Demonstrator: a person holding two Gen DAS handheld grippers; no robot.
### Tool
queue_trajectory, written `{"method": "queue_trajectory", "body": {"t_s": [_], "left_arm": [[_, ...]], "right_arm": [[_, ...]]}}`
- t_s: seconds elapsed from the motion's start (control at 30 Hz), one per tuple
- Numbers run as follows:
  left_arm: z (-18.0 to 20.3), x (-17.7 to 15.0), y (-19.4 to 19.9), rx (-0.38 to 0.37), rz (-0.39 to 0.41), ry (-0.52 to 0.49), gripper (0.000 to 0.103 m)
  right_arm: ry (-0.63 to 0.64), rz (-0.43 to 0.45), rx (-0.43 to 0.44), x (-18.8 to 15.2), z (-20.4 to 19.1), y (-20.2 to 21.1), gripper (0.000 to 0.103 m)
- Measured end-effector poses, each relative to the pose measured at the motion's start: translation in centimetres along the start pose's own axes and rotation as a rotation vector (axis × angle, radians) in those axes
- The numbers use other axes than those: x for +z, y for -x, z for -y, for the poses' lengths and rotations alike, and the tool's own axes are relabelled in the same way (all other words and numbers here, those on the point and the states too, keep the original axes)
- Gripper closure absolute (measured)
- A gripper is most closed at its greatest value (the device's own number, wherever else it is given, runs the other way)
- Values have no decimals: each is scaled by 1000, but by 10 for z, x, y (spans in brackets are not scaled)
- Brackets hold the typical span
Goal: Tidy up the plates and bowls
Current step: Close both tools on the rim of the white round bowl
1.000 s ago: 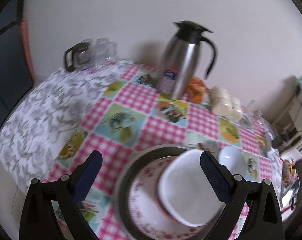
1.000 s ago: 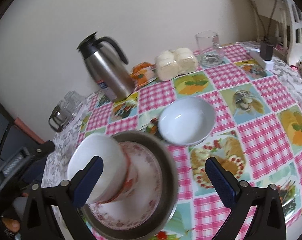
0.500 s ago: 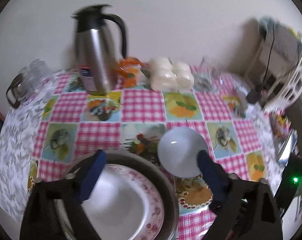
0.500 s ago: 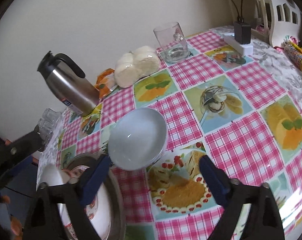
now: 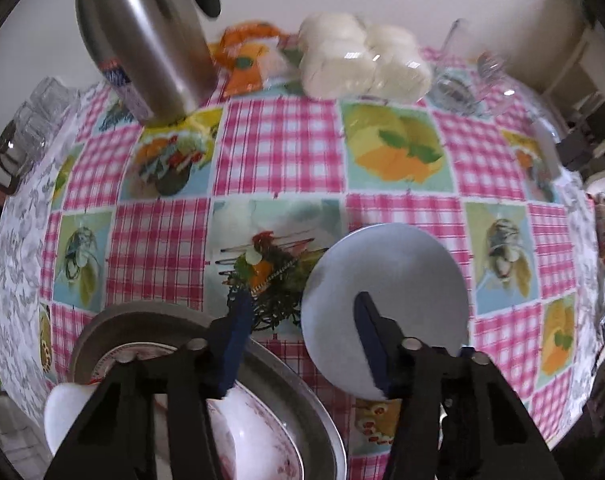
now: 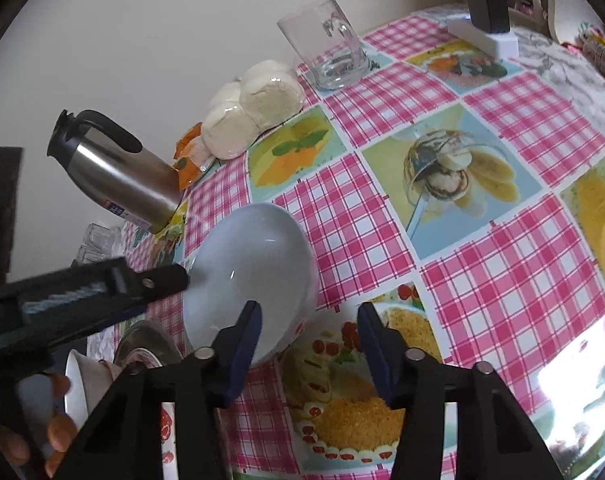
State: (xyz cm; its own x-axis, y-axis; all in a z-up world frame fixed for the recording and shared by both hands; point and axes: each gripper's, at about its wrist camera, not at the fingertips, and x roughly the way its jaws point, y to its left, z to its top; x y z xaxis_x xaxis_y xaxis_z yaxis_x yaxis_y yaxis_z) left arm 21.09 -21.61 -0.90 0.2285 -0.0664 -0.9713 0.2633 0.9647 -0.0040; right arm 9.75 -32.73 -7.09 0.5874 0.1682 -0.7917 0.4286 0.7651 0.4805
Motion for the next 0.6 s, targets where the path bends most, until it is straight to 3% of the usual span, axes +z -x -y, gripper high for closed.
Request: {"method": "queue_trajectory", "body": {"t_s": [0.17, 0.37, 0.6], "left_arm": [[3, 5, -18, 32, -39, 2, 71], [7, 9, -37, 35, -79, -13, 82], [13, 8, -42, 31, -72, -28, 85]], "right_arm": [[4, -8, 25, 6, -4, -10, 68], [10, -27, 15, 14, -6, -24, 84], [13, -42, 17, 16, -6, -28, 84]]}}
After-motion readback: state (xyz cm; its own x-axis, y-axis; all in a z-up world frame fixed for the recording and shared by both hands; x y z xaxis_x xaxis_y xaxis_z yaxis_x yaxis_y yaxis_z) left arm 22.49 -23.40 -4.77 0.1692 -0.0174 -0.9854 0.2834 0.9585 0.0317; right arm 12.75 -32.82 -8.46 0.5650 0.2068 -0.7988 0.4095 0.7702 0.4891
